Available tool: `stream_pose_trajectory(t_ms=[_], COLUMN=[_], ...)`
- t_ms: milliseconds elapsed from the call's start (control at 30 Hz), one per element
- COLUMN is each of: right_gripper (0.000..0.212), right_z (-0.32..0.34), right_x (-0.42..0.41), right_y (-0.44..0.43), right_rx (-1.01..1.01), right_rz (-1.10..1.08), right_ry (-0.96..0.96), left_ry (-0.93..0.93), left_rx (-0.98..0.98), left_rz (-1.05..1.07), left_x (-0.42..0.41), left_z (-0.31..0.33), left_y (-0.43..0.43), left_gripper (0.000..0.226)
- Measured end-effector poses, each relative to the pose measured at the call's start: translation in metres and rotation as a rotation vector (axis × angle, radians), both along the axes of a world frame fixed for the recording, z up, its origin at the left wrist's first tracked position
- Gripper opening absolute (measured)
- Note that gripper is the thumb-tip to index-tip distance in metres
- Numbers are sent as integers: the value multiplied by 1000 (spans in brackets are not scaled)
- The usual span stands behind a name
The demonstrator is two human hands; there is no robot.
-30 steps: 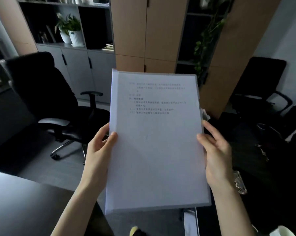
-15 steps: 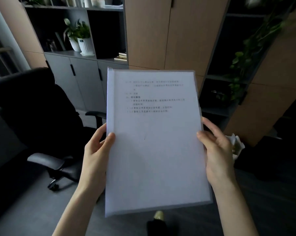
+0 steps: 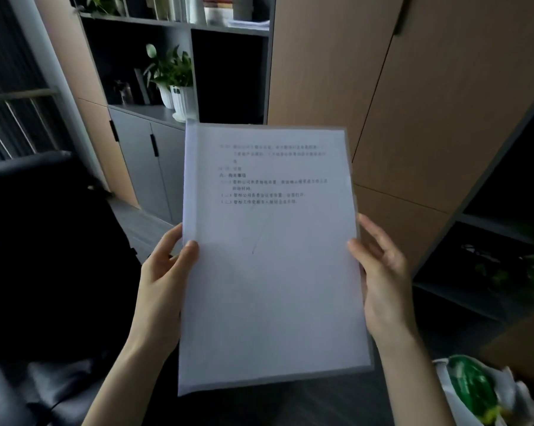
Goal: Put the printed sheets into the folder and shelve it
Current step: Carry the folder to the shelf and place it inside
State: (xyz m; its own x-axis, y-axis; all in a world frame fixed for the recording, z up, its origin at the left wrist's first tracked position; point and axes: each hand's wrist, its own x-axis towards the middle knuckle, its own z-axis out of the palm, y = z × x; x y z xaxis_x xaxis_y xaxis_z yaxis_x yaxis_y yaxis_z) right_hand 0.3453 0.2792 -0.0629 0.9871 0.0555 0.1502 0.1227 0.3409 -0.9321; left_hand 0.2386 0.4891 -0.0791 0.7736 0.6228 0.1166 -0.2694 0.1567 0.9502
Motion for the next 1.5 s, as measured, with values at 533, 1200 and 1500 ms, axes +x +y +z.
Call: stream_pose_trajectory(t_ms=[533, 1200, 1500], right_gripper=[39, 45, 40], right_z=[10, -21, -55], right_x=[413, 741, 833], right_y=[220, 565, 688], right_rx=[-9, -28, -154], right_rz=[155, 425, 299], right_ry=[-85, -158, -232], left_ry=[-52, -74, -104], left_rx=[0, 37, 109], left_rz=[204, 450, 450], left_x=[377, 656, 753], left_z=[15, -17, -53], left_y=[193, 483, 572], left_gripper=[27, 13, 12])
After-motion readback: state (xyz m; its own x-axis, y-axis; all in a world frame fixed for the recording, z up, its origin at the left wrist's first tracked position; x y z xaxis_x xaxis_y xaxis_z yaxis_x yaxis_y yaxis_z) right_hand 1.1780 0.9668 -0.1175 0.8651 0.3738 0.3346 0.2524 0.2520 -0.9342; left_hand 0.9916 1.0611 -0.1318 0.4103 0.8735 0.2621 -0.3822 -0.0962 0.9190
